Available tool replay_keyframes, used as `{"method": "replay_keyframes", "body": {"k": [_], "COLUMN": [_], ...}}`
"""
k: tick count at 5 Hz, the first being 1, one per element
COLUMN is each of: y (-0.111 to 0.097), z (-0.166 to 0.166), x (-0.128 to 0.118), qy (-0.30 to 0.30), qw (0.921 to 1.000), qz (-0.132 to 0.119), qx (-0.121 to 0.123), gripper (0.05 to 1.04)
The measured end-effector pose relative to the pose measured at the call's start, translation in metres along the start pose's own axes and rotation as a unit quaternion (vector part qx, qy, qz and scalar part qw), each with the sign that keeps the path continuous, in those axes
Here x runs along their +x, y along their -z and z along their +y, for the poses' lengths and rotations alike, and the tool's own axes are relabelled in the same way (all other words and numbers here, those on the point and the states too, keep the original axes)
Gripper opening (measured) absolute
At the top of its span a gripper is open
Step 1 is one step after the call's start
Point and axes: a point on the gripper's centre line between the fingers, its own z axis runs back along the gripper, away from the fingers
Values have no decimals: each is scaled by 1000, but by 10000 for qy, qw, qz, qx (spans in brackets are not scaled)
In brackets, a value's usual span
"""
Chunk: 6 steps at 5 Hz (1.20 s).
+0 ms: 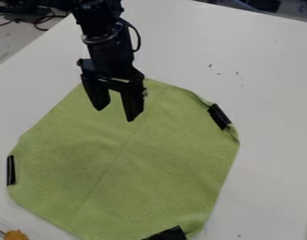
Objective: Fold left fabric down right
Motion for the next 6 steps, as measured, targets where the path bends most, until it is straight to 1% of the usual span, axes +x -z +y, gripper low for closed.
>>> {"method": "replay_keyframes", "body": {"k": [1,2,3,4,5,6], "y": [7,8,4,9,13,23], "z": [0,4,16,35,62,84], "x": [-2,12,30,55,78,92], "qy": [-28,-41,-23,130,225,272], "qw": [9999,9999,9997,9997,9997,9996], "qz": [120,20,-20,13,5,116], "qx": [-46,-96,-263,-224,-107,-35], "gripper": [999,999,999,999,999,999]}}
